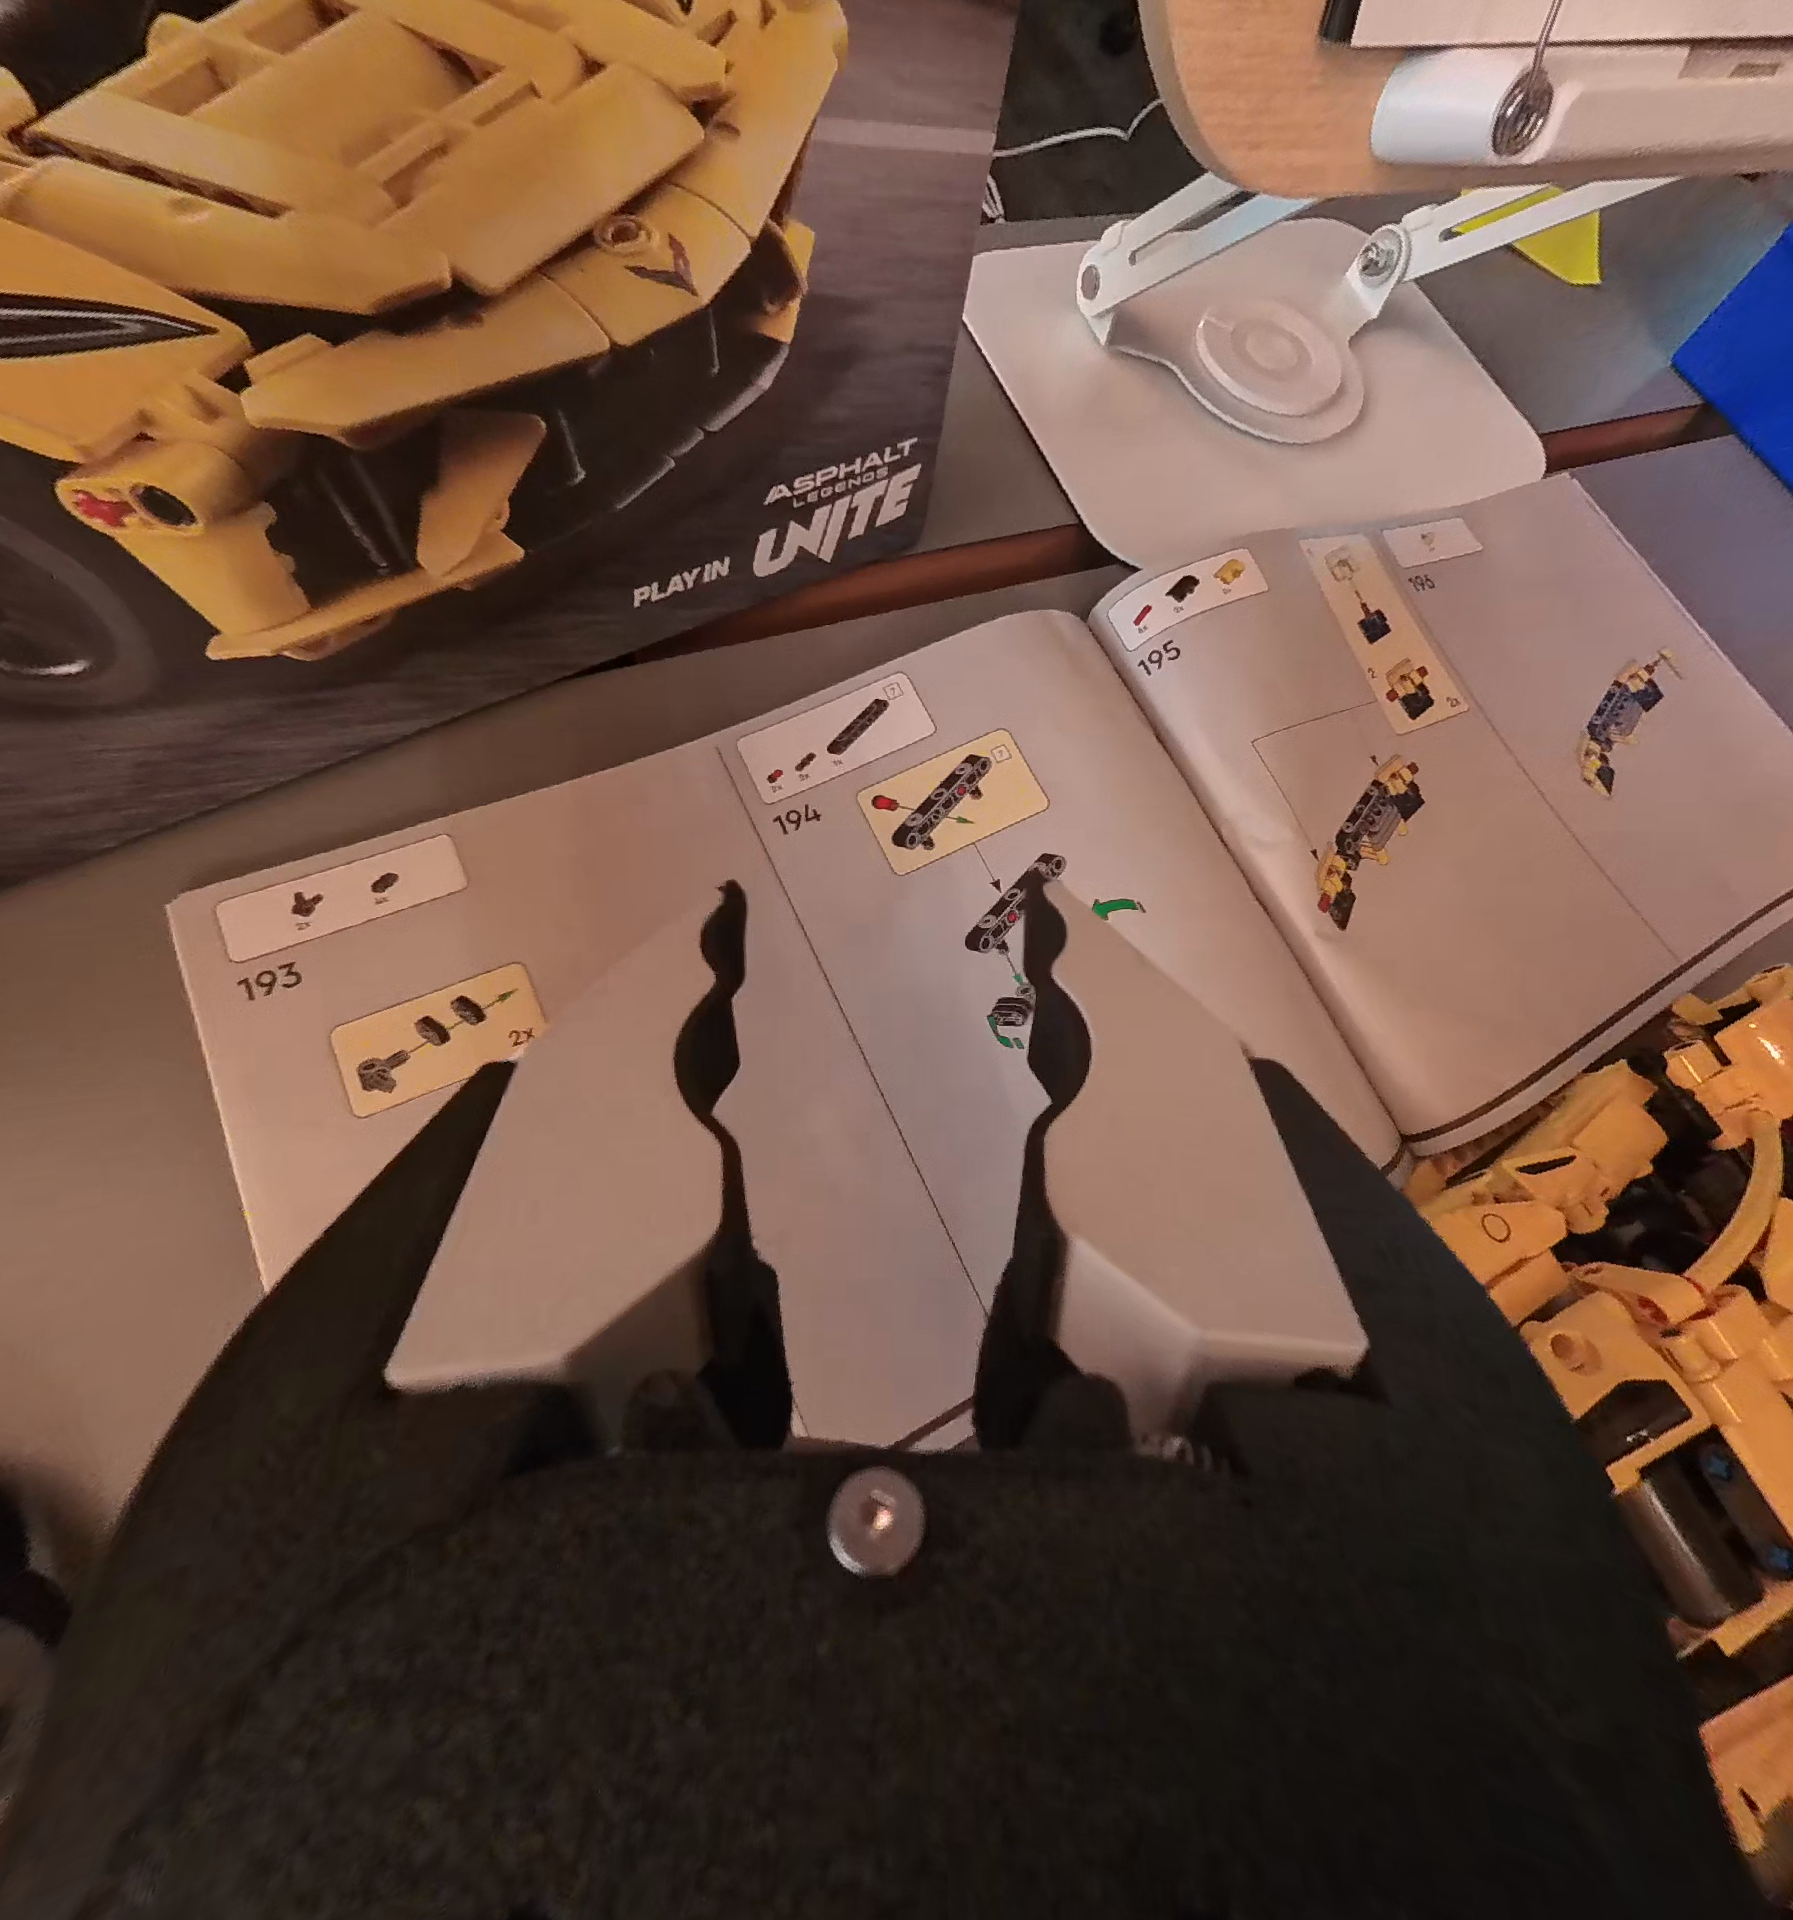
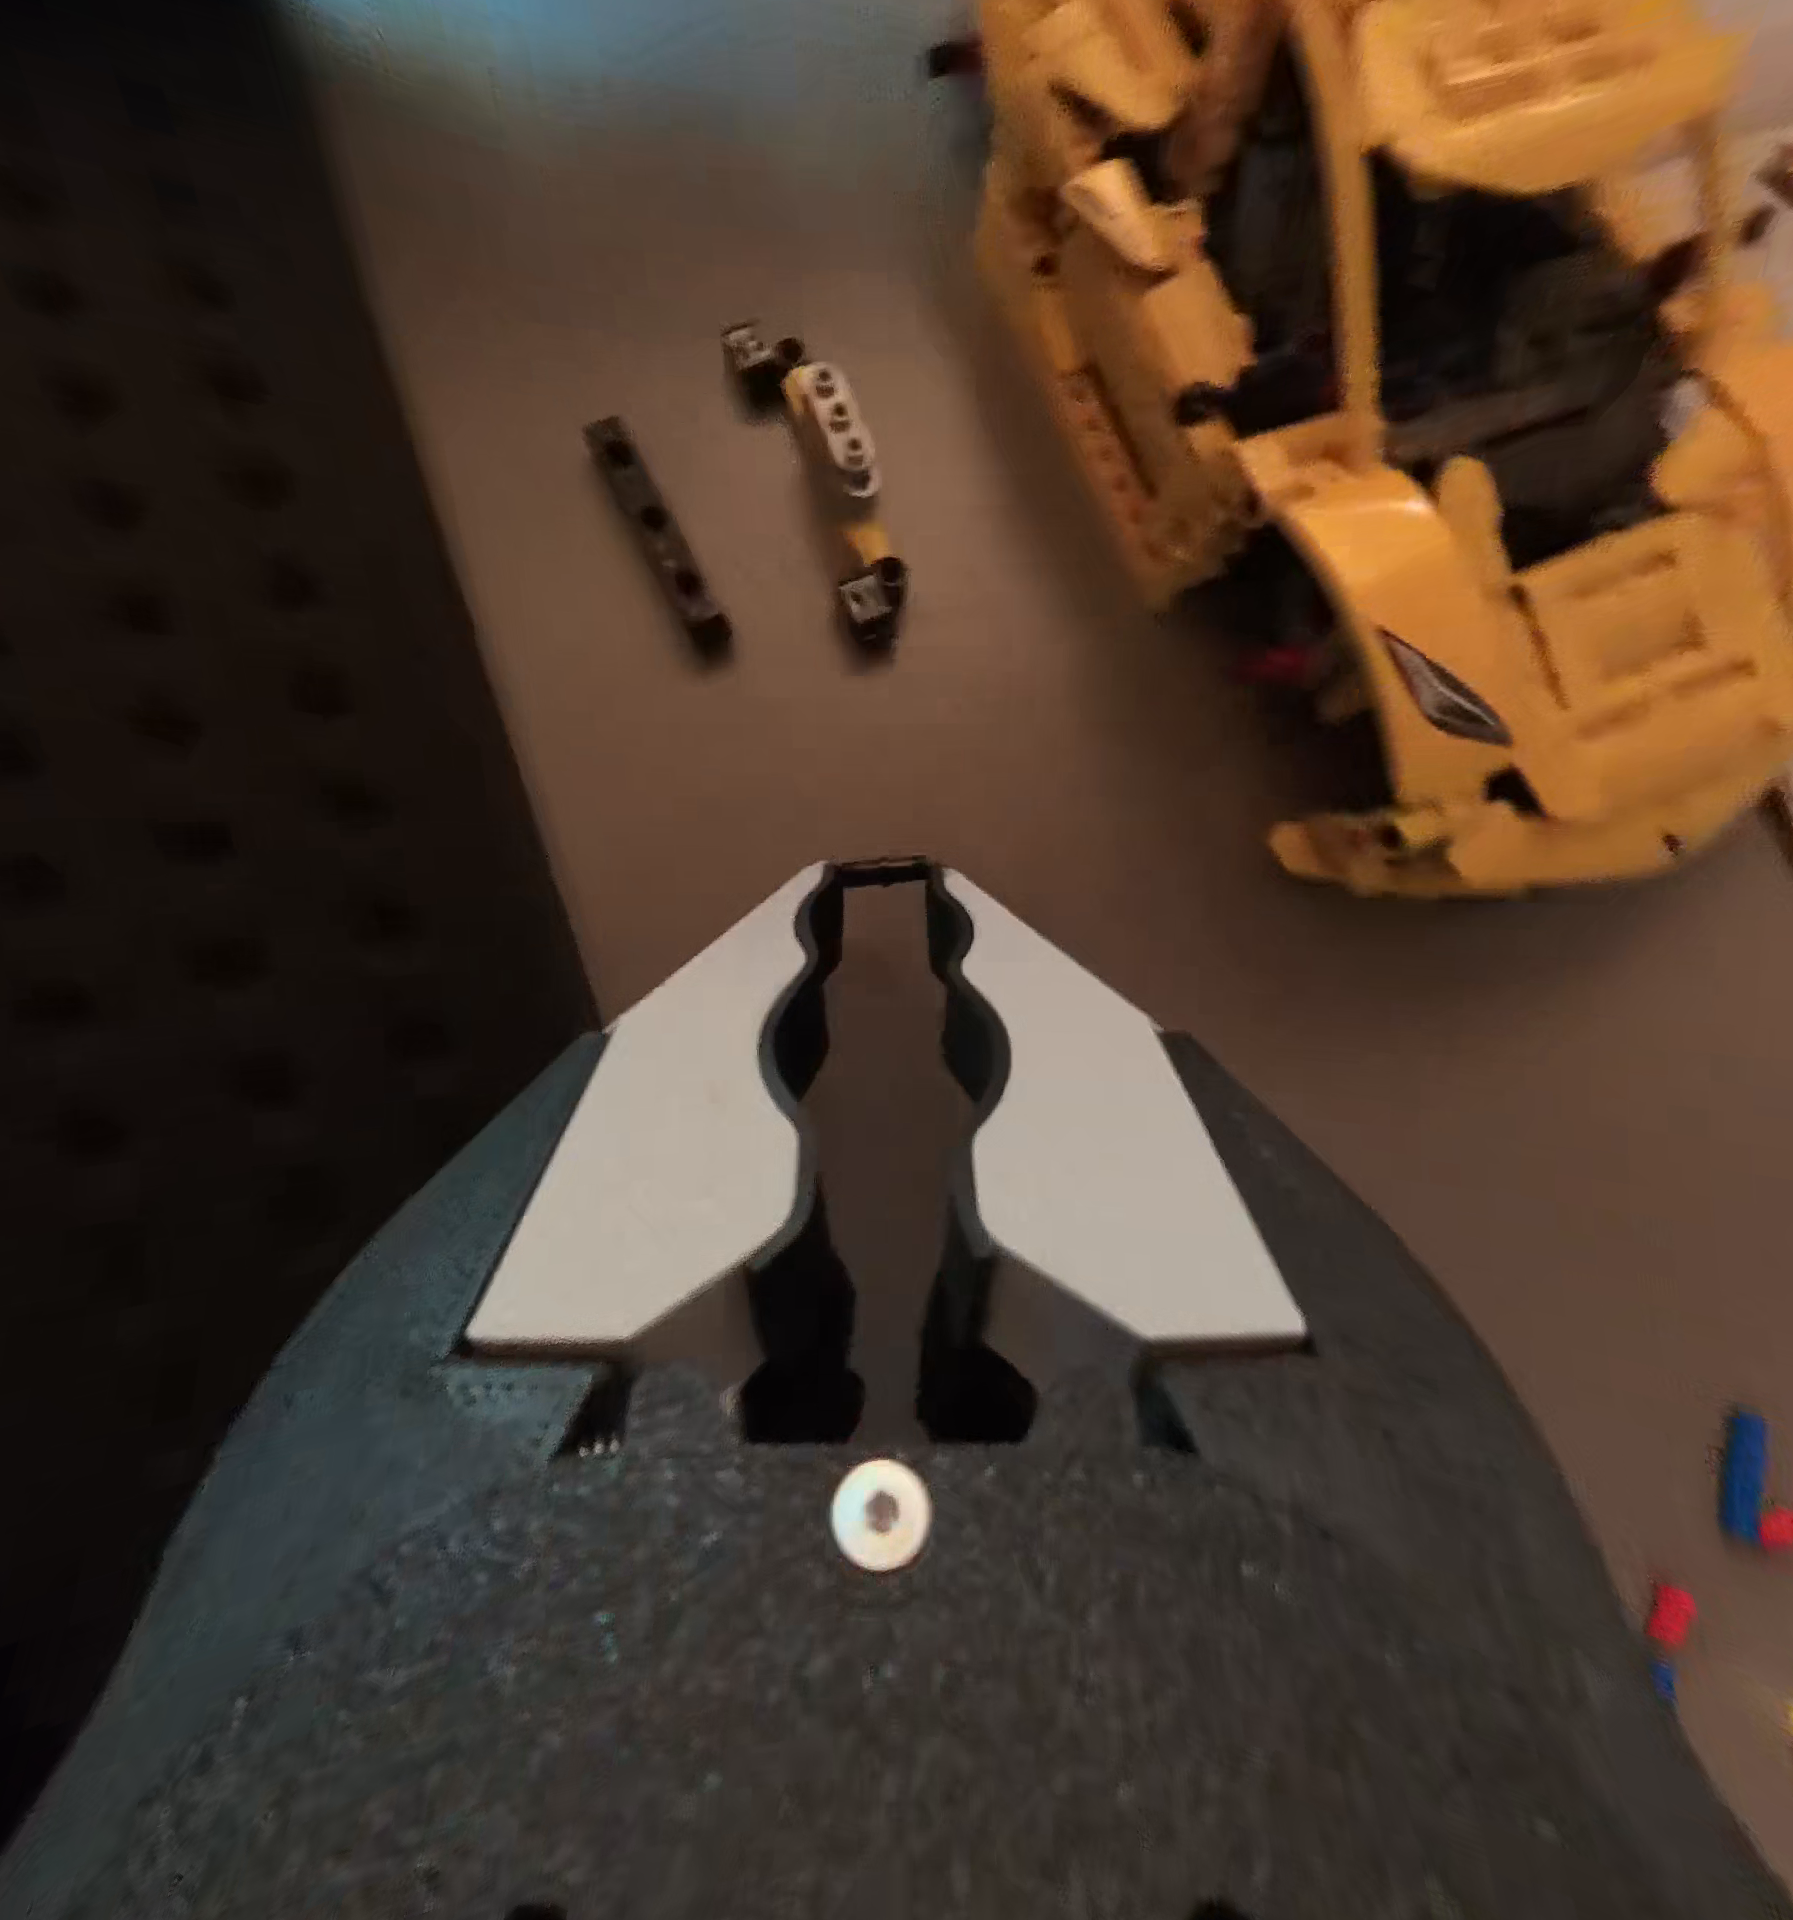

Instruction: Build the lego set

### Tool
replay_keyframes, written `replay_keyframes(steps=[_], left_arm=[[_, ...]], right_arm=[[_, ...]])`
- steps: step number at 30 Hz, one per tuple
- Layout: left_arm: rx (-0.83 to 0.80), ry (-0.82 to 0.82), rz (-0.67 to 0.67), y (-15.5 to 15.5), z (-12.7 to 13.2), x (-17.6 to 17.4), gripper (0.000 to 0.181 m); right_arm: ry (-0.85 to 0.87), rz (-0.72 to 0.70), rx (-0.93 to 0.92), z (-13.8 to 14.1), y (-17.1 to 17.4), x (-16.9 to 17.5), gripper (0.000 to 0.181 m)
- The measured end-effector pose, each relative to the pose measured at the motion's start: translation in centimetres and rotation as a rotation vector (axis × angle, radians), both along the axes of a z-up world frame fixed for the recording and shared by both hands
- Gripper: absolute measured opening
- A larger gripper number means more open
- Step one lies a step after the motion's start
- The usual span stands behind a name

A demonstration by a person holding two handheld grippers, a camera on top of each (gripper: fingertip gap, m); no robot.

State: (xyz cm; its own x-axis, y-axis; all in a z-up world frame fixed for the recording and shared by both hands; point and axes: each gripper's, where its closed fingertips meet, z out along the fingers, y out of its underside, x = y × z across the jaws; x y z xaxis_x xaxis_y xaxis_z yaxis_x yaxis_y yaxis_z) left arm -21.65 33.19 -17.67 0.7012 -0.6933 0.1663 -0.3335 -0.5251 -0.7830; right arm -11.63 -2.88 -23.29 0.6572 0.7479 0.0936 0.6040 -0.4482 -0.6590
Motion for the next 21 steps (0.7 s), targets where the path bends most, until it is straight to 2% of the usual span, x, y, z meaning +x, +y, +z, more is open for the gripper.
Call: replay_keyframes(steps=[3, 8, 10, 11, 14, 17, 21], left_arm=[[-0.001, 0.002, -0.003, 0.0, 0.0, 0.0, 0.054], [0.008, 0.035, 0.001, 0.1, -0.4, 0.0, 0.054], [0.007, 0.043, 0.001, 0.0, -0.5, 0.2, 0.054], [-0.001, 0.037, -0.004, -0.1, -0.4, 0.4, 0.054], [-0.017, -0.004, -0.016, -0.4, 0.1, 1.0, 0.054], [-0.053, -0.079, -0.035, -0.8, 0.7, 1.5, 0.054], [-0.06, -0.072, -0.021, -0.6, 0.6, 1.0, 0.054]], right_arm=[[-0.028, 0.035, -0.043, -1.3, -0.2, -1.0, 0.015], [-0.002, 0.026, -0.047, -1.4, -0.2, -1.1, 0.015], [0.018, 0.0, -0.069, -1.0, -0.5, -0.5, 0.028], [0.048, -0.018, -0.076, -0.3, -0.9, 0.0, 0.028], [0.07, -0.167, -0.014, 1.7, -1.8, 5.2, 0.024], [0.052, -0.324, -0.017, 1.6, -3.1, 10.5, 0.023], [0.018, -0.391, -0.036, 0.3, -3.8, 11.8, 0.025]])
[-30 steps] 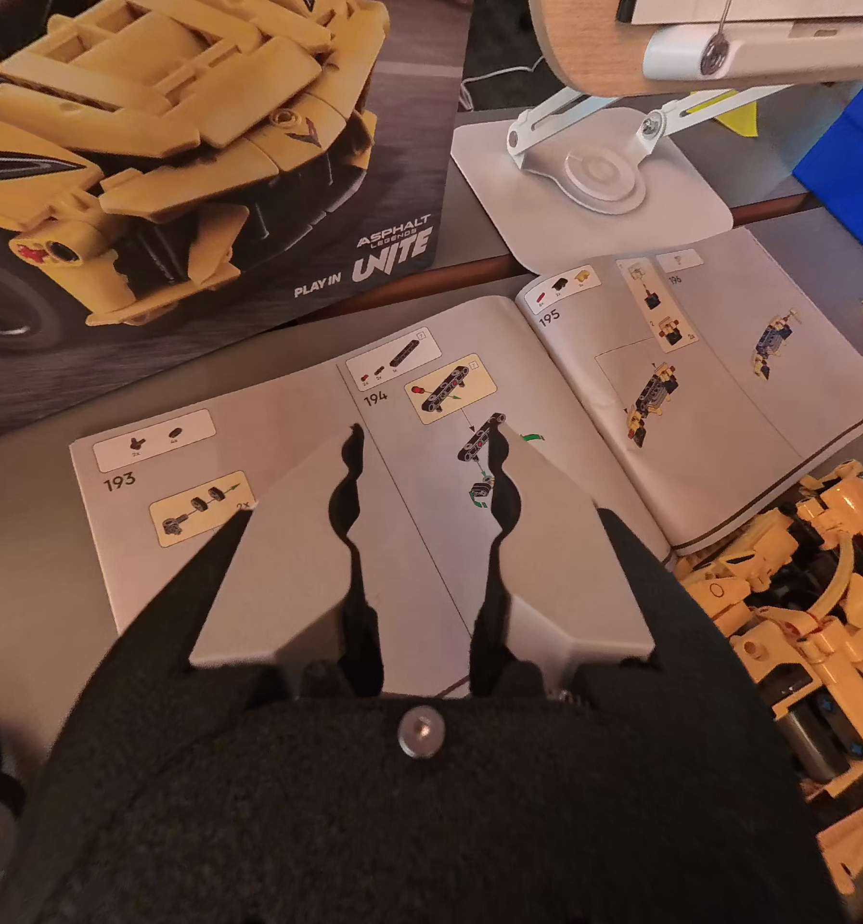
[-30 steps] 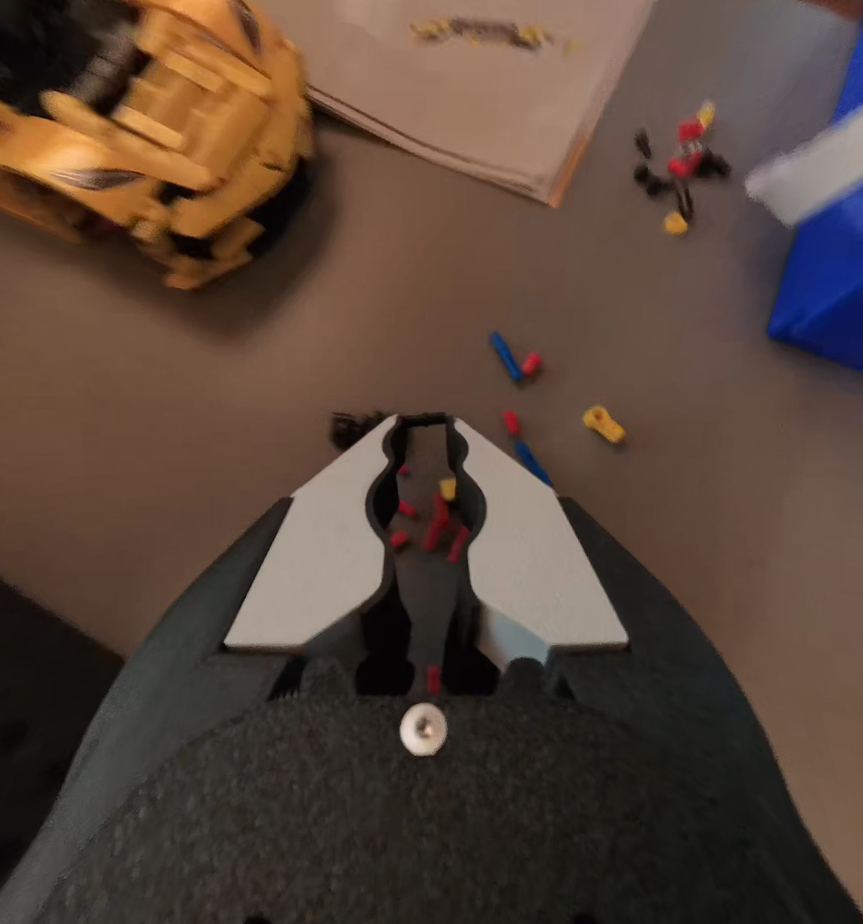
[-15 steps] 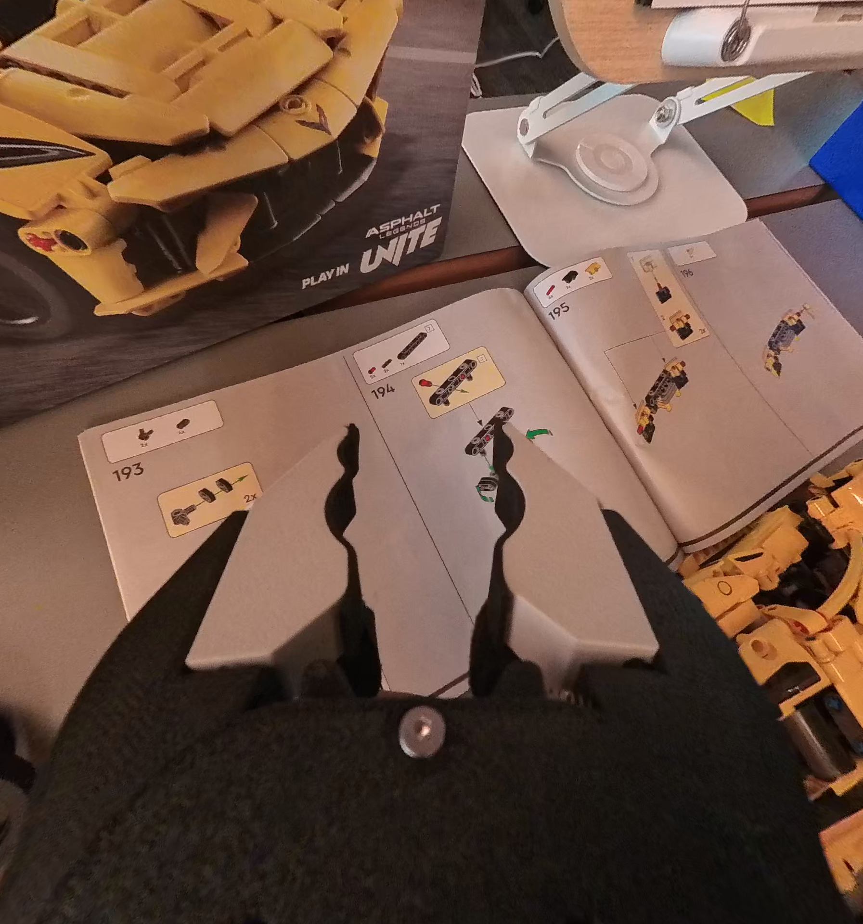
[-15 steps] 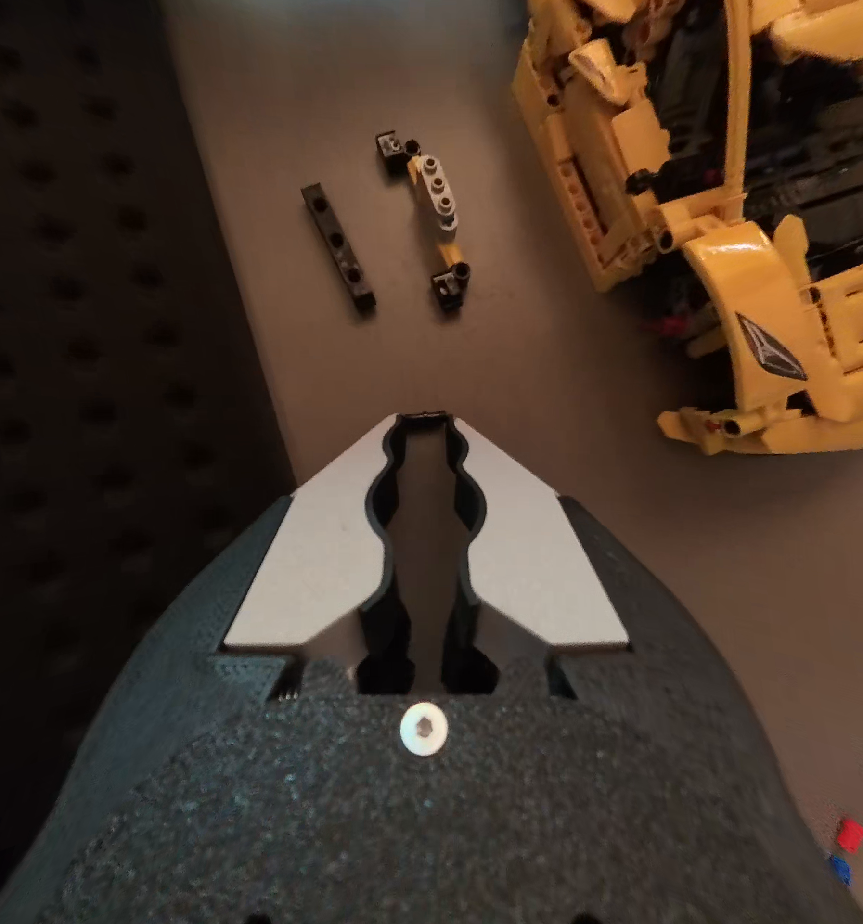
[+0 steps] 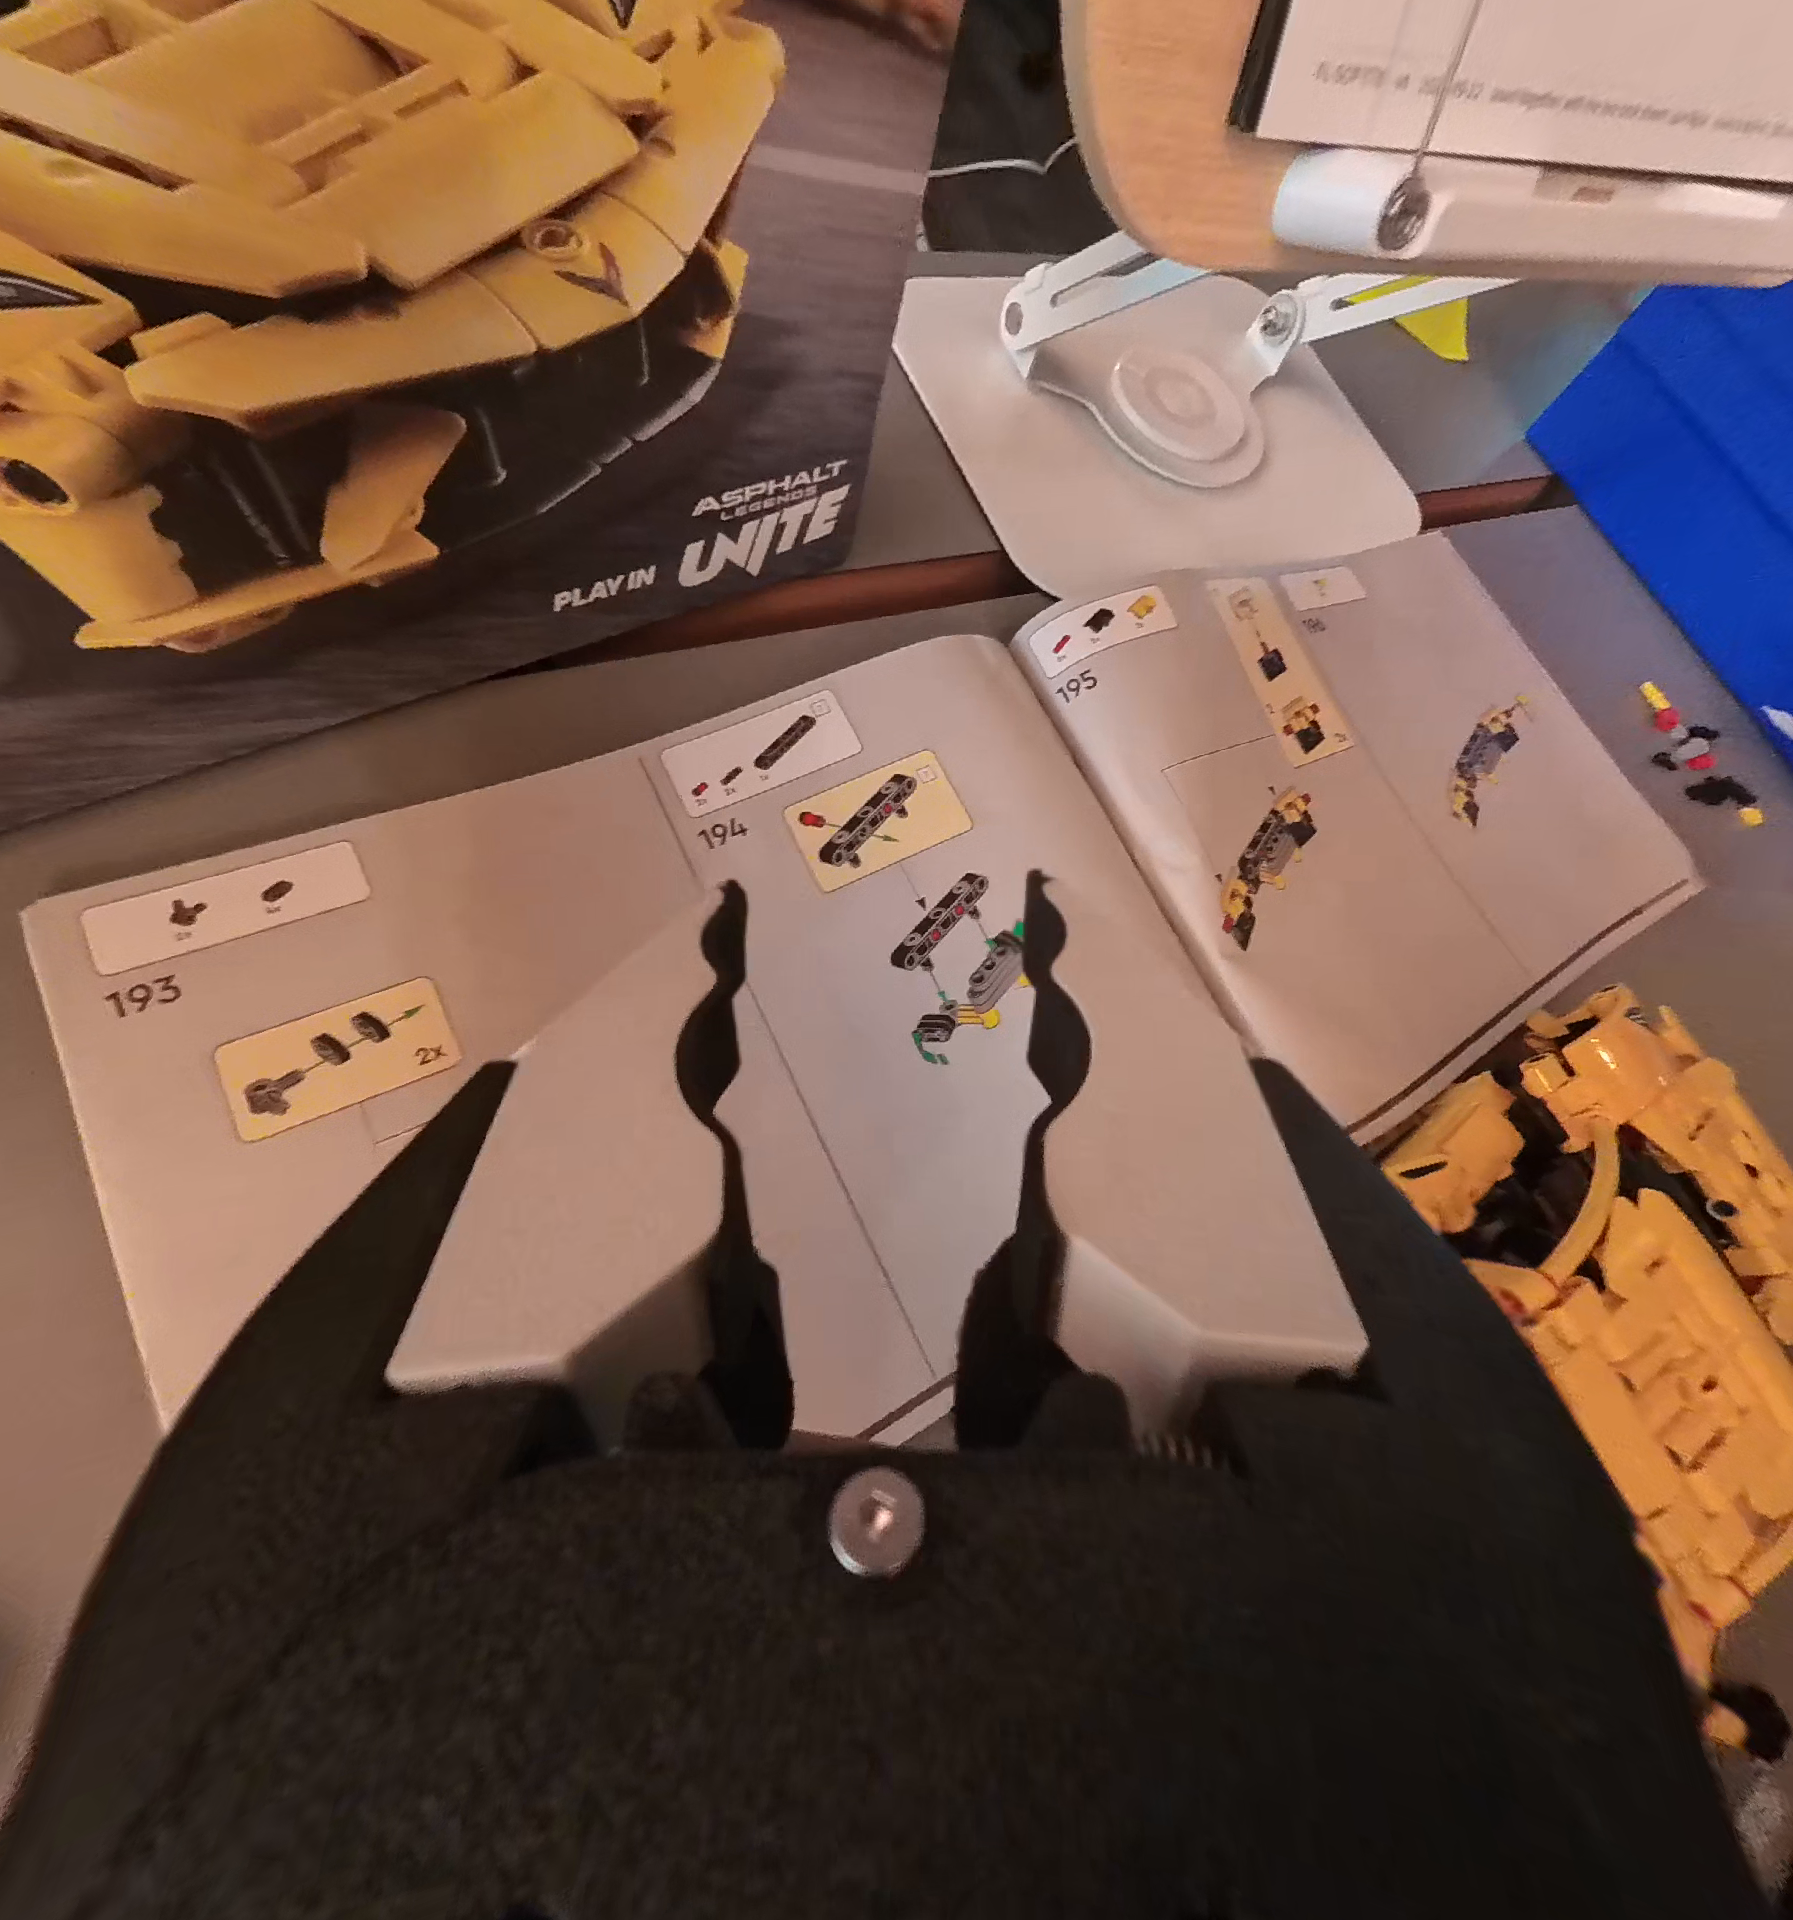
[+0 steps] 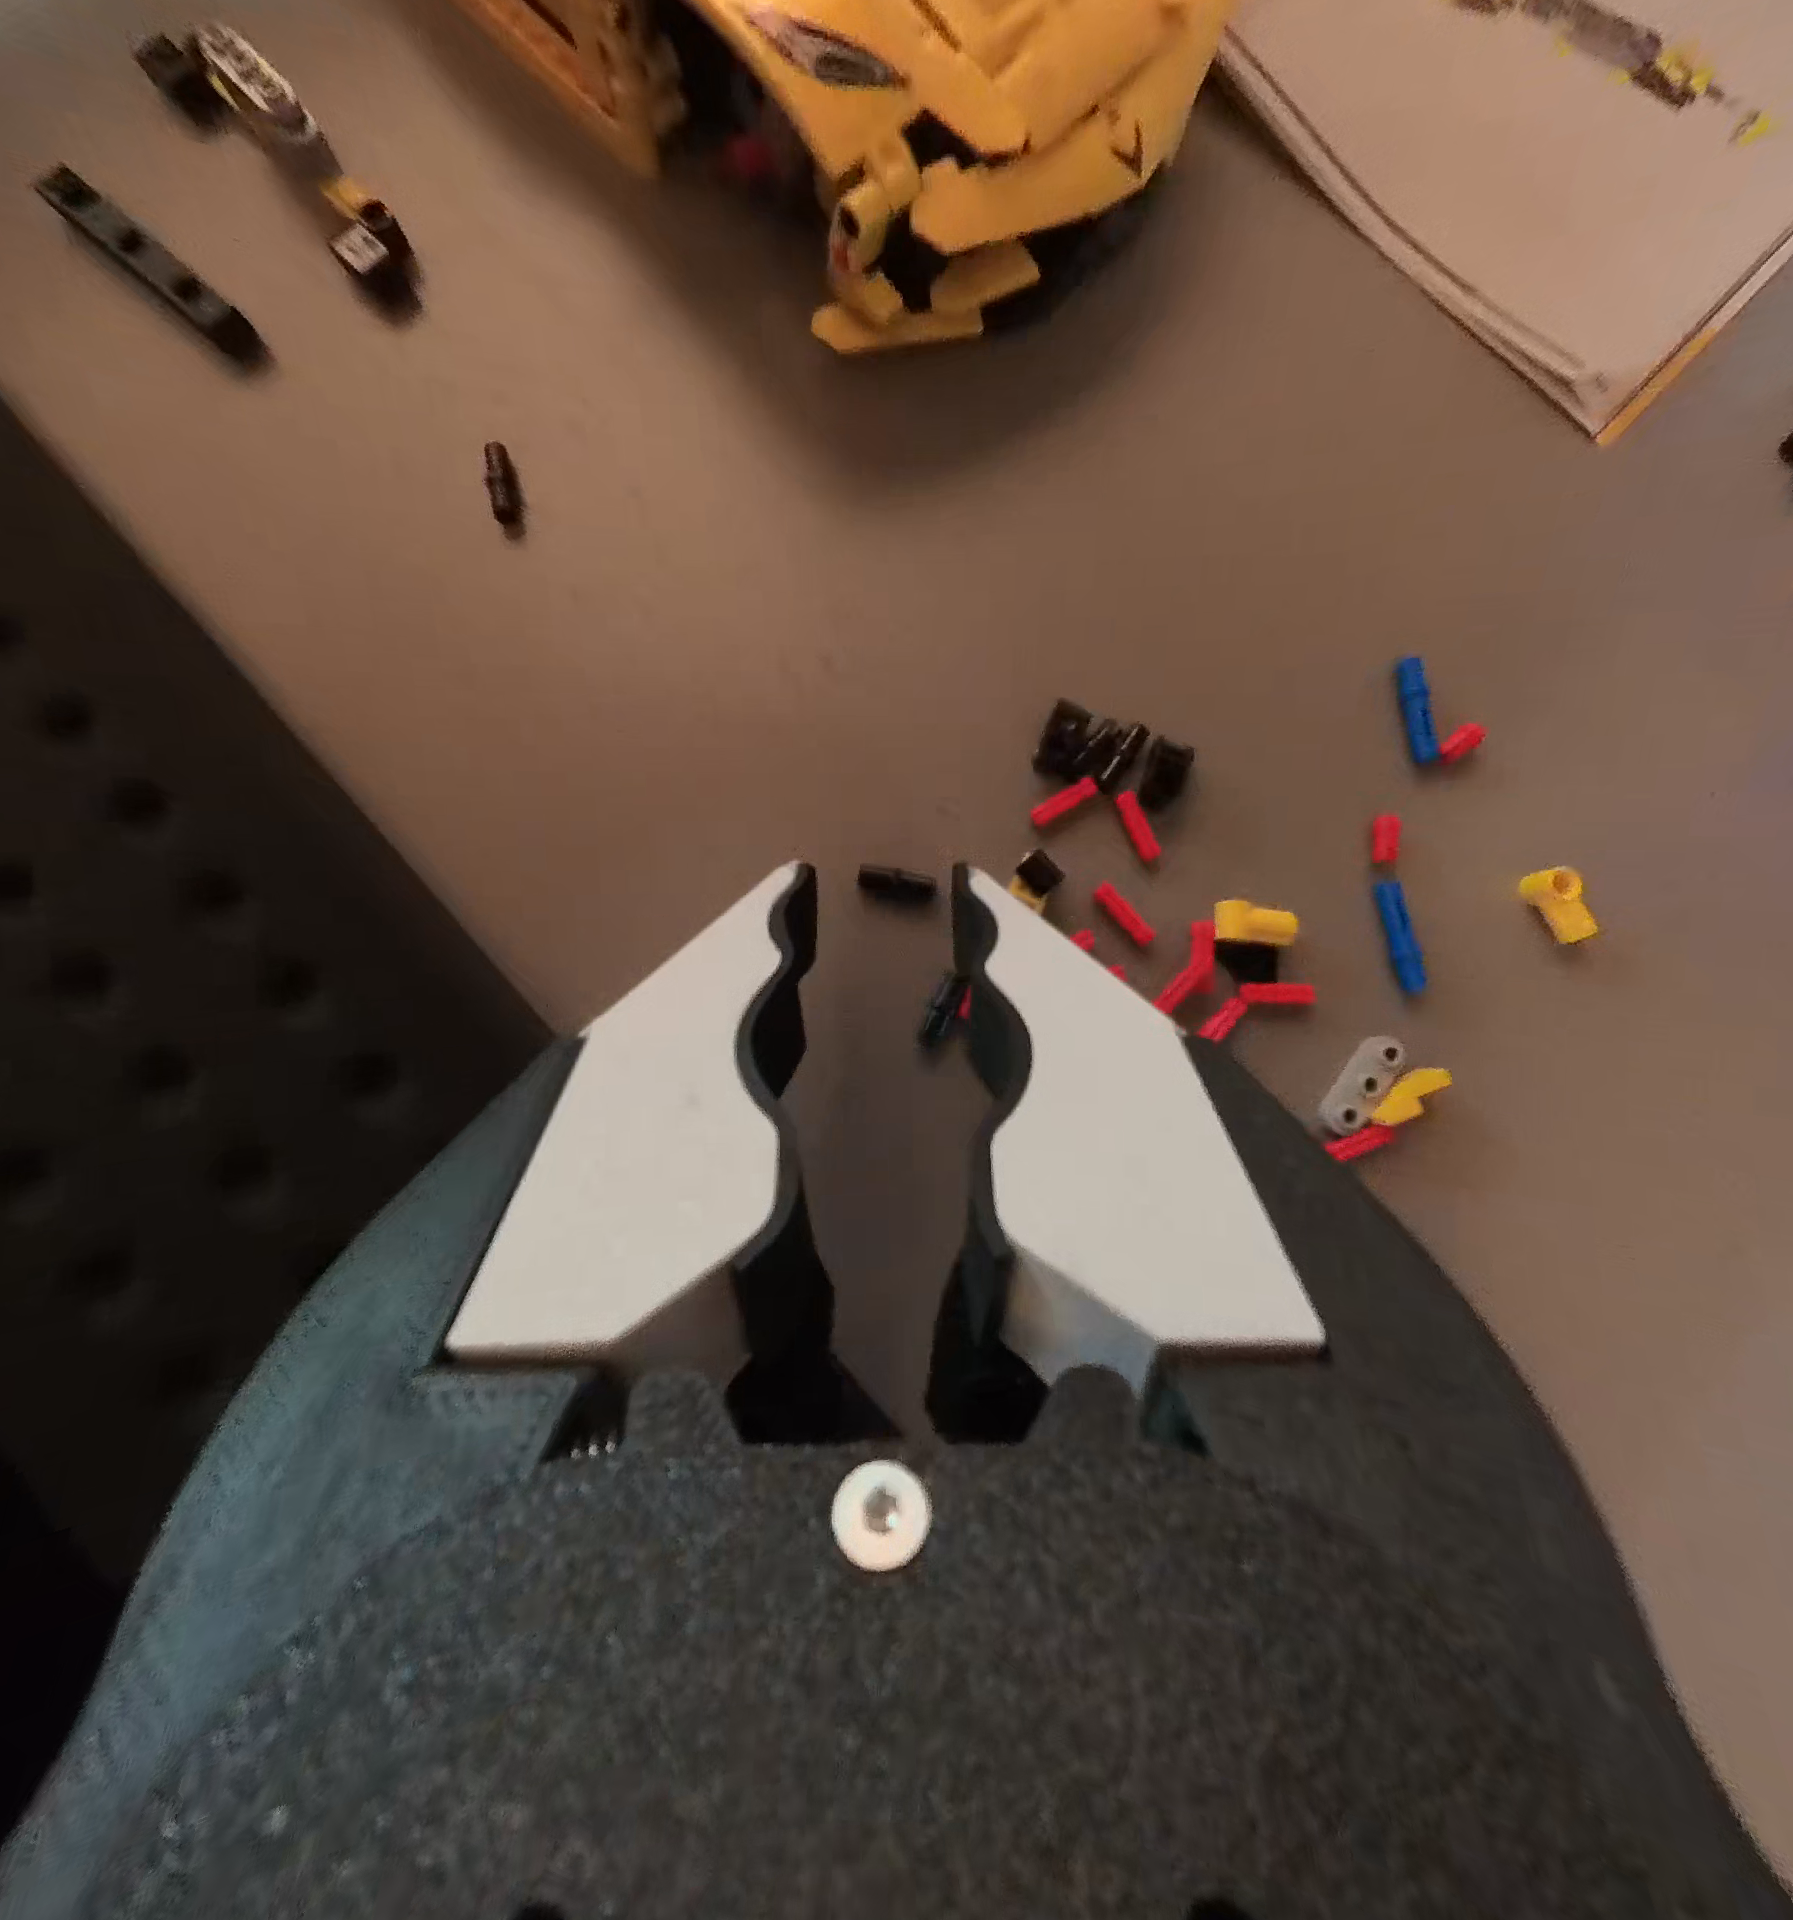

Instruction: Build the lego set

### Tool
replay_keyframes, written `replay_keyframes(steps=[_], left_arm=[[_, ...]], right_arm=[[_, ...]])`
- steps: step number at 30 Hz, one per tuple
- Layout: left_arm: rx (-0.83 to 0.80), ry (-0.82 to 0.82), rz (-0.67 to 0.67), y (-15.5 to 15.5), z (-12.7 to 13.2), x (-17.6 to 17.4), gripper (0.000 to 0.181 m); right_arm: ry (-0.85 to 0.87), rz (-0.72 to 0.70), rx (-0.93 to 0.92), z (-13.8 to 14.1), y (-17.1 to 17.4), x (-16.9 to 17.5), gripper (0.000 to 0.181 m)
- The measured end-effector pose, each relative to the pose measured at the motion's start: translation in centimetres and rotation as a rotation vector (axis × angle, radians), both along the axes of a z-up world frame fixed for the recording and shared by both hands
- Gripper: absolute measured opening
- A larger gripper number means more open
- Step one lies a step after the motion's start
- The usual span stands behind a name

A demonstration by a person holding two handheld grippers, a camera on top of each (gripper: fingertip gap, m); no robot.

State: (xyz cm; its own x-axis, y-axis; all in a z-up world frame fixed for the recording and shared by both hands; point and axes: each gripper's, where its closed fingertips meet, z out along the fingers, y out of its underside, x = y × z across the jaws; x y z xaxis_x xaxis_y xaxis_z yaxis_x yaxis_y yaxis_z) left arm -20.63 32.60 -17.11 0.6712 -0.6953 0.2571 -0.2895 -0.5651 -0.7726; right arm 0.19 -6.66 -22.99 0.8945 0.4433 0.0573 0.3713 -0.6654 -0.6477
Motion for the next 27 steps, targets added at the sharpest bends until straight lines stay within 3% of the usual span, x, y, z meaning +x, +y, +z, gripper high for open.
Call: replay_keyframes(steps=[7, 14, 20, 27], left_arm=[[0.027, 0.062, 0.015, 0.3, -0.7, -0.3, 0.054], [0.002, -0.006, 0.016, 0.0, -0.3, 0.4, 0.054], [0.046, 0.019, 0.04, 0.4, 0.0, 0.1, 0.054], [0.027, 0.047, 0.027, 0.3, -0.8, 0.6, 0.054]], right_arm=[[-0.026, -0.047, -0.011, -1.4, 0.3, 0.3, 0.026], [-0.017, -0.024, -0.032, -1.6, 0.3, 0.0, 0.015], [0.073, 0.123, -0.013, -0.5, 1.5, -5.8, 0.015], [-0.011, 0.263, -0.047, -1.7, 2.5, -9.7, 0.015]])
